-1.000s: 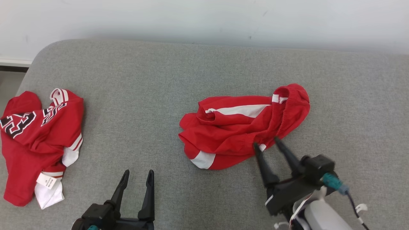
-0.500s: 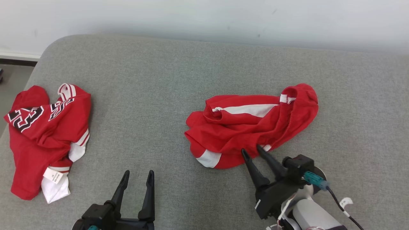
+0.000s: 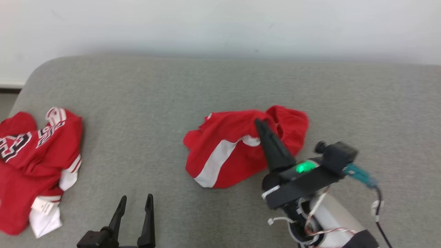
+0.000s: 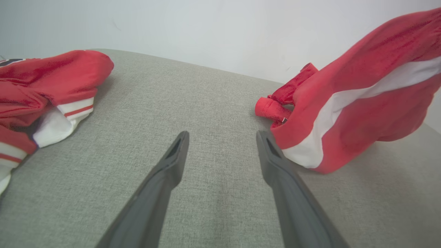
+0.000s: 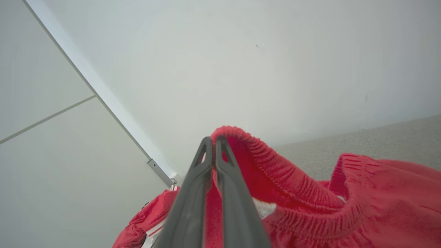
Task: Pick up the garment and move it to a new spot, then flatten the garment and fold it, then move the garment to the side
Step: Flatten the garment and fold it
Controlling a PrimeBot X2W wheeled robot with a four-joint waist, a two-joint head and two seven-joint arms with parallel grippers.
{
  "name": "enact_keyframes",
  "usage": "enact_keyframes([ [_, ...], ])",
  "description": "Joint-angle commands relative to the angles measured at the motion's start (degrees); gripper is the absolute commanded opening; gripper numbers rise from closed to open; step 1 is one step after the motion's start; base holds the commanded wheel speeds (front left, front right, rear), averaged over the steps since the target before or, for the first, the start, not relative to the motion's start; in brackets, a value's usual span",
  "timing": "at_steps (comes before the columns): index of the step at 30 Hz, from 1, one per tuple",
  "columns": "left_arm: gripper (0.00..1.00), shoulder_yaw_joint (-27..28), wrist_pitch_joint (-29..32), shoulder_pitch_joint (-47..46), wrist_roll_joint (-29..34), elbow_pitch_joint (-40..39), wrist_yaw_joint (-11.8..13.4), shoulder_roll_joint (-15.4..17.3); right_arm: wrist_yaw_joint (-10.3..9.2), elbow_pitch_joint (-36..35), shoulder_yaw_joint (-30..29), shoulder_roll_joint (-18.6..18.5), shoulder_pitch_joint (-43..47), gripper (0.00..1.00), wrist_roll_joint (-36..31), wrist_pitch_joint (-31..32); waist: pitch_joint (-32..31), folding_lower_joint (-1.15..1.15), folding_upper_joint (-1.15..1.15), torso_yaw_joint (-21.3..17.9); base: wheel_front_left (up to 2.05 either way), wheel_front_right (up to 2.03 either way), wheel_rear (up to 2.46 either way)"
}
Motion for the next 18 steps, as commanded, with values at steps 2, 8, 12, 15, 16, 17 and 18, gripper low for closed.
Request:
enact_keyframes([
  [2, 1.00, 0.34, -0.20, 0.64, 0.46, 0.02, -0.20, -0.04, 0.17, -2.04, -1.09, -0.25, 0.72, 0.00, 2.92, -0.02, -2.25, 0.00, 0.00, -3.21, 0.00, 0.00, 0.00],
  [8, 1.00, 0.42, -0.20, 0.83, 0.26, 0.03, -0.50, -0.04, 0.17, -4.32, -7.18, -3.89, 2.29, 0.00, 8.94, -0.02, -1.78, 0.00, 0.00, -5.98, 0.00, 0.00, 0.00],
  [12, 1.00, -0.61, -0.20, -0.54, 0.07, 0.06, -0.65, -0.03, 0.17, 3.39, -11.56, -5.53, 2.22, 0.00, 7.86, -0.02, -0.32, 0.00, 0.00, -5.61, 0.00, 0.00, 0.00],
  [15, 1.00, -1.77, -0.20, -1.77, -0.08, 0.01, -0.76, -0.03, 0.17, 11.15, -13.39, -6.38, 0.25, 0.00, 5.33, 0.18, 1.26, 0.00, 0.00, -4.62, 0.00, 0.00, 0.00],
  [16, 1.00, -2.15, -0.20, -2.06, -0.04, 0.09, -0.78, -0.03, 0.17, 13.83, -13.74, -6.78, -0.73, 0.00, 3.71, 0.07, 1.90, 0.00, 0.00, -4.21, 0.00, 0.00, 0.00],
  [17, 1.00, -2.53, -0.20, -2.36, -0.03, 0.16, -0.64, -0.03, 0.17, 16.56, -14.03, -6.91, -1.63, 0.00, 2.92, 0.04, 2.38, 0.00, 0.00, -3.81, 0.00, 0.00, 0.00],
  [18, 1.00, -2.89, -0.20, -2.61, 0.04, 0.20, -0.63, -0.03, 0.18, 19.29, -14.26, -6.89, -2.37, 0.00, 2.09, 0.04, 2.89, 0.00, 0.00, -3.35, 0.00, 0.00, 0.00],
])
